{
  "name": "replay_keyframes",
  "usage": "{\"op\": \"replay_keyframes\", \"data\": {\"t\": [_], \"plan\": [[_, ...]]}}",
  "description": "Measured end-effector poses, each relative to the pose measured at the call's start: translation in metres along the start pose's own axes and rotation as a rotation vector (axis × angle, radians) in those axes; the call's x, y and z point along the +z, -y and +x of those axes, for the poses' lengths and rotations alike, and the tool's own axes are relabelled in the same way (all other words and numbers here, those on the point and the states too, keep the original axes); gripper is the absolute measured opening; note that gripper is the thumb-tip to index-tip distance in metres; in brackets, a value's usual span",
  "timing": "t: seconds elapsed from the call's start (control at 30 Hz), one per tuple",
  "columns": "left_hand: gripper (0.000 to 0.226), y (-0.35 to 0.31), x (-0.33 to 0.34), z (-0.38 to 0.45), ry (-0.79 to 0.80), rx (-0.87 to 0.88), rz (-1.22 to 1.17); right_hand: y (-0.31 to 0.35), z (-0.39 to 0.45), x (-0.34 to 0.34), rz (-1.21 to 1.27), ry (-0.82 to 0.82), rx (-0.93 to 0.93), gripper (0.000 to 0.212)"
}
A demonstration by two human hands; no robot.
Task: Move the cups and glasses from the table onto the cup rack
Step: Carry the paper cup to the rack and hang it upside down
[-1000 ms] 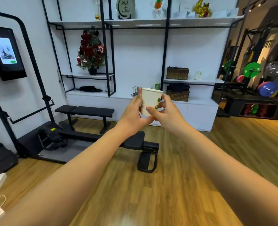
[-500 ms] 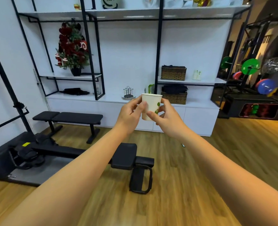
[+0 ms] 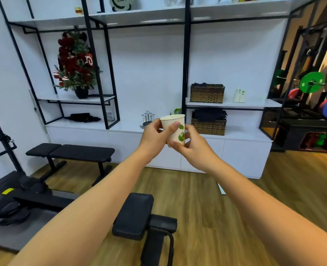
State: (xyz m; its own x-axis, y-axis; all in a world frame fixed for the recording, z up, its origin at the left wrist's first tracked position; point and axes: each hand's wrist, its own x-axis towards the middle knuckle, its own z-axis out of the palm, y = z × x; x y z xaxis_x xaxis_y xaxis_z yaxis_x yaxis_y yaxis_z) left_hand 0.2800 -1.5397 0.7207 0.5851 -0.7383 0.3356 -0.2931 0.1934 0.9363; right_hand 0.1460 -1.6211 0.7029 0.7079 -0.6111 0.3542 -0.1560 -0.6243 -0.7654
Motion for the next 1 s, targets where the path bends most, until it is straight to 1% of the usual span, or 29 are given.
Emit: {"op": "replay_keyframes", "data": {"t": [0.2, 0.3, 0.53, 0.63, 0.73, 0.87, 0.9, 1.0], "plan": [[0.047, 0.022, 0.061, 0.119, -0.047, -0.009, -0.035, -0.064, 0.108, -0.053, 0.039, 0.015, -0.006, 0.058], [0.041, 0.045, 0.084, 0.164, -0.072, -0.035, -0.050, -0.099, 0.147, -0.062, 0.061, 0.026, 0.009, 0.060], [0.043, 0.101, 0.124, 0.279, -0.144, -0.046, -0.079, -0.191, 0.246, -0.069, 0.012, 0.069, 0.016, 0.061], [0.039, 0.123, 0.134, 0.337, -0.165, -0.037, -0.087, -0.223, 0.304, -0.070, 0.019, 0.069, 0.003, 0.061], [0.036, 0.145, 0.141, 0.401, -0.185, -0.019, -0.070, -0.252, 0.371, -0.069, 0.046, 0.051, -0.001, 0.057], [0.050, 0.173, 0.143, 0.495, -0.193, -0.013, -0.028, -0.285, 0.465, -0.068, 0.033, 0.048, 0.007, 0.049], [0.050, 0.177, 0.143, 0.511, -0.191, -0.017, -0.023, -0.291, 0.482, -0.068, 0.040, 0.050, 0.013, 0.048], [0.041, 0.195, 0.144, 0.568, -0.208, -0.020, -0.031, -0.314, 0.541, -0.065, 0.060, 0.057, 0.015, 0.044]]}}
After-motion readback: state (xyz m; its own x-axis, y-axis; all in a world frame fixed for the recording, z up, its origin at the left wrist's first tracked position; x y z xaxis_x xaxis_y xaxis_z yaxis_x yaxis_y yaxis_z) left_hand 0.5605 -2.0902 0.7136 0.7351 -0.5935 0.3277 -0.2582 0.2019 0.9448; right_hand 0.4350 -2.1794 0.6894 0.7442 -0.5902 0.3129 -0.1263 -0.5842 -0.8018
